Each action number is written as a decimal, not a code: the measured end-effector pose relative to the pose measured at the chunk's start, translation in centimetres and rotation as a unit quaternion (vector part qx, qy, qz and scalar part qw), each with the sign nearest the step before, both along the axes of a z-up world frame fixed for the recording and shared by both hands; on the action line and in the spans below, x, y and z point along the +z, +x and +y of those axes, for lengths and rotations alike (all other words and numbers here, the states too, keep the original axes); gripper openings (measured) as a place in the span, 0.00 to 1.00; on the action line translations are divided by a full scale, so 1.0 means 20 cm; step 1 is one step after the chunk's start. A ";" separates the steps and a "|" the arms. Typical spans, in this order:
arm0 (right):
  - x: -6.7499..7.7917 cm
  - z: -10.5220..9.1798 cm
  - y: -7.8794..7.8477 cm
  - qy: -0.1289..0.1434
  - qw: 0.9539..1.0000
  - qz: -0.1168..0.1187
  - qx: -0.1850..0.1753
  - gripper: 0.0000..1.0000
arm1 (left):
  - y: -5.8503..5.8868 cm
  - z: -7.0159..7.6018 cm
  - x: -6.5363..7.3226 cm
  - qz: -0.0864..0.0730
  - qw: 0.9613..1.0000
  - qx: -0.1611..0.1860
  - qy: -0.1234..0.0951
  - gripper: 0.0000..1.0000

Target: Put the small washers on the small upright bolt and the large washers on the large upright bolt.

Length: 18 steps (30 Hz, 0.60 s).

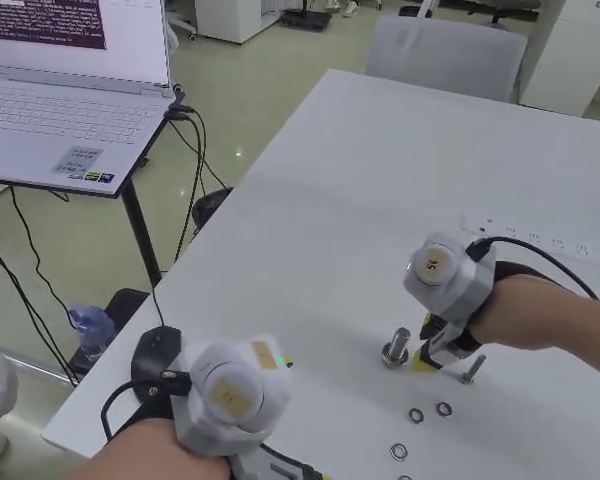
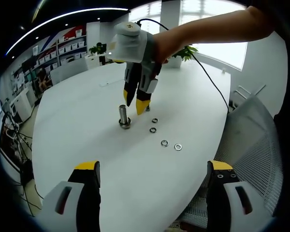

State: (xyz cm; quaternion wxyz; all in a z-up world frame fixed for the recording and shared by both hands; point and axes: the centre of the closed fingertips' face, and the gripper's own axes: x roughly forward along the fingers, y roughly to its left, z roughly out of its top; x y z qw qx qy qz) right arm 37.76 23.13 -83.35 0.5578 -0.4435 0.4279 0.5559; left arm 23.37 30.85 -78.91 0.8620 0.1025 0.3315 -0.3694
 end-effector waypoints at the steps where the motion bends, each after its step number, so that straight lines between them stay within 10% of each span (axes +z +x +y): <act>1: 0.00 -0.01 -0.01 0.000 1.000 0.000 0.000 0.29 | 0.00 0.00 0.00 0.000 1.000 0.000 0.000 0.91; 18: 0.02 -0.16 -0.12 0.016 1.000 0.009 0.011 0.28 | 0.01 -0.03 0.00 0.003 1.000 -0.010 0.004 0.89</act>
